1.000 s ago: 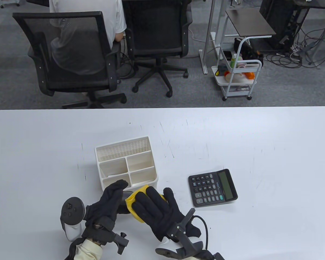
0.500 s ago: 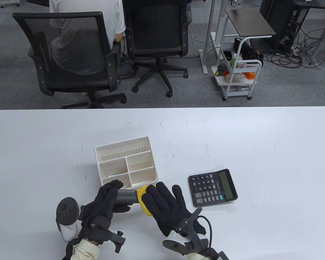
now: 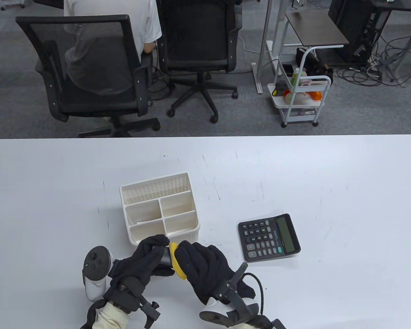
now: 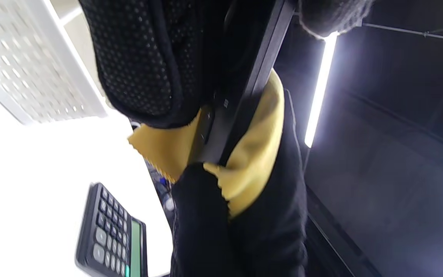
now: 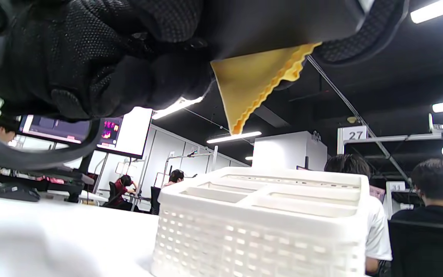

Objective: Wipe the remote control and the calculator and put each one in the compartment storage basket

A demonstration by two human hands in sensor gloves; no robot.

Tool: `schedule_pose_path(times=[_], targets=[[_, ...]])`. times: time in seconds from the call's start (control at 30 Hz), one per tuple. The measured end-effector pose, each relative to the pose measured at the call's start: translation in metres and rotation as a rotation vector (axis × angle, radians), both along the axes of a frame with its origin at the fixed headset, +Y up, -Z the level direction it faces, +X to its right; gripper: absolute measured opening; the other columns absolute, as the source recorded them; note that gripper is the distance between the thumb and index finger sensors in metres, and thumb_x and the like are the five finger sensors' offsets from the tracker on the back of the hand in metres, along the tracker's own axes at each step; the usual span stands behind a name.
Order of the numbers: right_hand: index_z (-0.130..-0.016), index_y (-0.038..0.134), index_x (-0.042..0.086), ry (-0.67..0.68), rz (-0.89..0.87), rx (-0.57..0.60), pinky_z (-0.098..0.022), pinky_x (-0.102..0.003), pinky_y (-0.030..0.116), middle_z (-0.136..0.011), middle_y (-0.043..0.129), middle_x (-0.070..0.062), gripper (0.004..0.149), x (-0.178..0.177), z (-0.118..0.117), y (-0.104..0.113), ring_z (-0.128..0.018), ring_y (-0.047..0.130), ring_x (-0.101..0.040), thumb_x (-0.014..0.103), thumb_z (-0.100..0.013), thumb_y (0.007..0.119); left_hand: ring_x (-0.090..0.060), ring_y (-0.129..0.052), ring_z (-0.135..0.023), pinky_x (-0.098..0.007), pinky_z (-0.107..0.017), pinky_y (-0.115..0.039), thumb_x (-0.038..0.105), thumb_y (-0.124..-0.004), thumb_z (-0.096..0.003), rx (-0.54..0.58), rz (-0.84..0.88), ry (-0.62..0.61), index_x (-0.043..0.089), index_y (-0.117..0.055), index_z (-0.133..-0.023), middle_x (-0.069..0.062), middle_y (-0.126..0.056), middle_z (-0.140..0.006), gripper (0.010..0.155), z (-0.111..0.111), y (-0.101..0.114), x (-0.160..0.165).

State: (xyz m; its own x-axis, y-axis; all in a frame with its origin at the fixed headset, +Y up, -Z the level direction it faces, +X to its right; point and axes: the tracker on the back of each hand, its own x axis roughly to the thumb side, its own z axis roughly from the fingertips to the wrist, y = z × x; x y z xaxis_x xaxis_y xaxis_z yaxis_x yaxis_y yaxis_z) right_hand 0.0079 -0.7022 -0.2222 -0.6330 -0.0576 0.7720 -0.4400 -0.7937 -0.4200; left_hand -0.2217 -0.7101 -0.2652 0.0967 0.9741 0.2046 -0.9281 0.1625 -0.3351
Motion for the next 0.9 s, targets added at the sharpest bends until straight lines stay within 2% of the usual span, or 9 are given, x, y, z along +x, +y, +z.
schedule_pose_path(times=[0.17,0.27,0.33,0.53,0.7,0.9], targets=[[-0.109,0.044,-0.001,0.041,-0.066,-0.076,-0.054,-0.065,0.069,-0.108,0.064,-0.026,0.061,0.006,-0.003,0.001,-0.083,0.081,-0.047,0.019,-0.056,0.068,-0.031,-0.103,-0.076,-0.033,-0.051,-0.098,0.056,-0.073,-0.0537,0.035,-0.005,-0.014,0.017,-0.054,-0.102,-0.018,-0.080,-0.097,0.065,-0.002,0.001,0.002],[-0.109,0.046,0.000,0.058,-0.104,-0.102,-0.054,-0.063,0.071,-0.106,0.068,-0.026,0.060,0.005,-0.004,0.001,-0.082,0.083,-0.046,0.018,-0.056,0.068,-0.030,-0.107,-0.071,-0.031,-0.047,-0.101,0.057,-0.075,-0.0506,0.051,0.006,0.030,0.017,-0.059,-0.099,-0.017,-0.085,-0.093,0.064,-0.002,0.001,-0.001],[-0.109,0.047,0.003,0.058,-0.121,-0.079,-0.055,-0.062,0.071,-0.105,0.069,-0.024,0.060,0.004,-0.002,0.001,-0.082,0.084,-0.044,0.019,-0.056,0.069,-0.028,-0.110,-0.067,-0.029,-0.044,-0.103,0.059,-0.075,-0.0491,0.028,-0.010,0.085,0.016,-0.061,-0.097,-0.017,-0.089,-0.089,0.066,0.000,0.001,-0.003],[-0.109,0.050,0.012,0.075,-0.011,0.058,-0.059,-0.065,0.065,-0.110,0.063,-0.023,0.058,-0.006,0.006,0.001,-0.088,0.078,-0.043,0.021,-0.056,0.070,-0.029,-0.109,-0.068,-0.031,-0.044,-0.102,0.059,-0.073,-0.0494,-0.015,-0.010,0.096,0.014,-0.061,-0.098,-0.017,-0.090,-0.088,0.067,-0.001,-0.003,0.000],[-0.109,0.049,0.013,0.066,0.005,0.049,-0.059,-0.065,0.065,-0.110,0.061,-0.023,0.058,-0.008,0.004,0.001,-0.089,0.078,-0.042,0.021,-0.056,0.070,-0.029,-0.109,-0.068,-0.030,-0.044,-0.102,0.059,-0.072,-0.0500,-0.017,-0.015,0.110,0.014,-0.060,-0.098,-0.017,-0.090,-0.087,0.067,0.000,-0.003,-0.001],[-0.109,0.049,0.015,0.030,0.004,0.049,-0.059,-0.065,0.065,-0.110,0.063,-0.022,0.058,0.005,-0.001,0.000,-0.088,0.078,-0.042,0.022,-0.056,0.070,-0.029,-0.109,-0.067,-0.030,-0.044,-0.103,0.059,-0.071,-0.0509,-0.004,0.036,0.199,0.014,-0.060,-0.098,-0.017,-0.090,-0.087,0.067,0.000,0.002,-0.015]])
